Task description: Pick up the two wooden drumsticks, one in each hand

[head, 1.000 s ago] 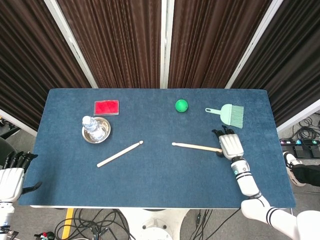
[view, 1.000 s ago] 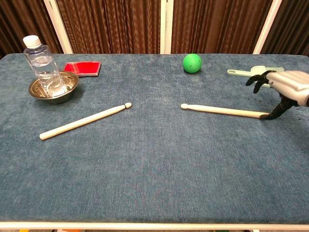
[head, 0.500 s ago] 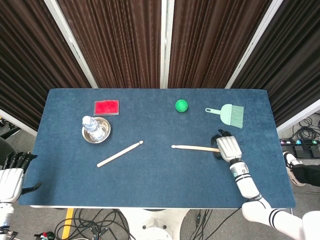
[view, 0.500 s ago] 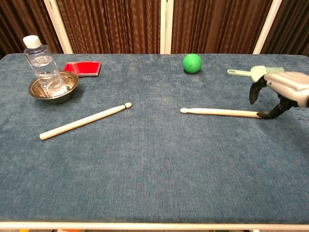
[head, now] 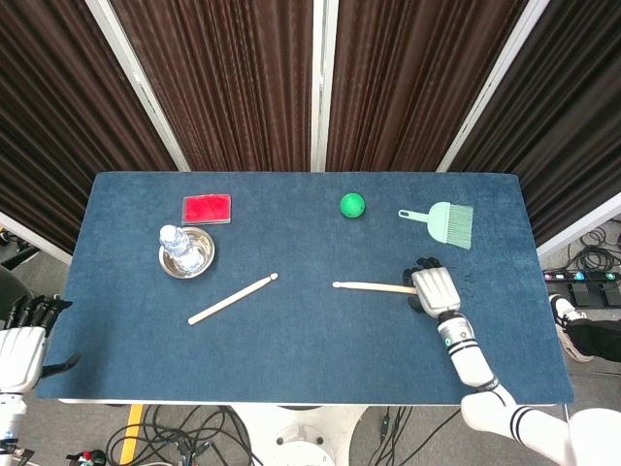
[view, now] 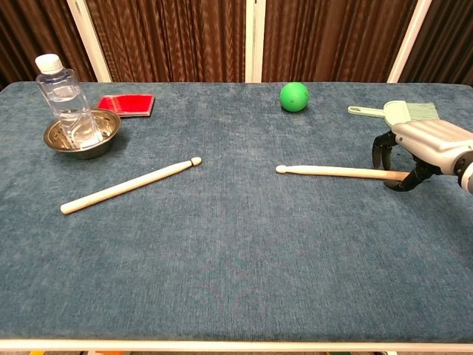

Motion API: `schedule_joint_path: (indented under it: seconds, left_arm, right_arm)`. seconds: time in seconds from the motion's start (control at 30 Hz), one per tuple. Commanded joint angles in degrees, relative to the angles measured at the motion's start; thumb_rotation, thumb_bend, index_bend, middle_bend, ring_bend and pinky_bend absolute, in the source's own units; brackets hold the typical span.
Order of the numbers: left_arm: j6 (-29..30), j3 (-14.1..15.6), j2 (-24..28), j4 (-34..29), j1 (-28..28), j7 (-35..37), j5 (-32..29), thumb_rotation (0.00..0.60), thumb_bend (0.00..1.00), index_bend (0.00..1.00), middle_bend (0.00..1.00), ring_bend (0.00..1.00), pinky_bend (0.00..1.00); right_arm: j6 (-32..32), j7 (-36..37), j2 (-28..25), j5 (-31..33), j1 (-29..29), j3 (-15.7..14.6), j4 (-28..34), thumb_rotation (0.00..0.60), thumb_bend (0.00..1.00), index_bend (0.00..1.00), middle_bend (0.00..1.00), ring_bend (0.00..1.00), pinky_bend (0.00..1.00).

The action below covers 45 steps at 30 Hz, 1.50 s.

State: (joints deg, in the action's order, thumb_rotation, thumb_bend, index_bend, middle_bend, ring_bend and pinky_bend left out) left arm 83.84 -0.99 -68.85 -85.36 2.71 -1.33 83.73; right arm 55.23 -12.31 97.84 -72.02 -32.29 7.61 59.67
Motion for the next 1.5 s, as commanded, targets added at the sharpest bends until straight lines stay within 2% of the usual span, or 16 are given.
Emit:
schedule_joint_path:
  seconds: [0.03, 0.23, 0.9, 1.07, 1.3, 1.4, 1.5]
  left_arm:
    - [-0.1, 0.0, 0.0, 0.1, 0.0, 0.1, -0.1, 0.600, 0.00, 0.20, 0.19, 0.08, 0.00]
    - [-0.3, 0.0, -0.2, 0.3, 0.0, 0.2, -0.1, 0.600, 0.00, 0.20, 0.19, 0.08, 0.00]
    - [-0.9, 0.0, -0.3, 0.9, 0.3, 0.4, 0.0, 0.600, 0.00, 0.20, 0.19, 0.08, 0.00]
    - [-1.6, -0.2, 0.2, 0.7, 1.3, 0.1, 0.6, 0.600, 0.00, 0.20, 0.19, 0.08, 0.00]
    - [-3.1, -1.3, 1.2, -0.6, 4.3, 0.4, 2.6, 0.600, 0.00, 0.20, 0.19, 0.08, 0.00]
    - [-5.3, -1.9, 2.3, -2.6, 6.4, -0.3, 3.1, 0.600, 0.00, 0.21, 0.19, 0.08, 0.02]
    - [-7.8, -2.8, 3.0, -5.5, 8.8, -2.6, 2.9, 0.600, 0.00, 0.22, 0.19, 0.09, 0.10]
  right_arm:
    - [-0.2, -0.2, 0.3, 0.1, -0.1, 0.1, -0.5, 0.600, 0.21, 0.45, 0.49, 0.21, 0.18]
    - [-0.6, -0.4, 0.9, 0.4, -0.5, 0.3, -1.5, 0.600, 0.22, 0.45, 0.50, 0.23, 0.18]
    - [-2.2, -1.7, 0.7, 1.2, -1.2, 0.6, -1.3, 0.600, 0.32, 0.48, 0.54, 0.26, 0.18]
    - [-2.3, -1.3, 0.1, 1.0, -1.3, 0.5, -0.4, 0.600, 0.41, 0.51, 0.56, 0.28, 0.19]
    - [-0.1, 4.4, -3.9, -1.3, -0.2, 0.7, 4.3, 0.600, 0.59, 0.53, 0.57, 0.28, 0.19]
    - [2.2, 8.2, -7.1, -3.1, 0.6, 1.1, 7.7, 0.600, 0.62, 0.52, 0.57, 0.28, 0.19]
    - [5.4, 11.7, -10.9, -5.3, 1.4, 1.9, 12.0, 0.600, 0.63, 0.53, 0.57, 0.28, 0.19]
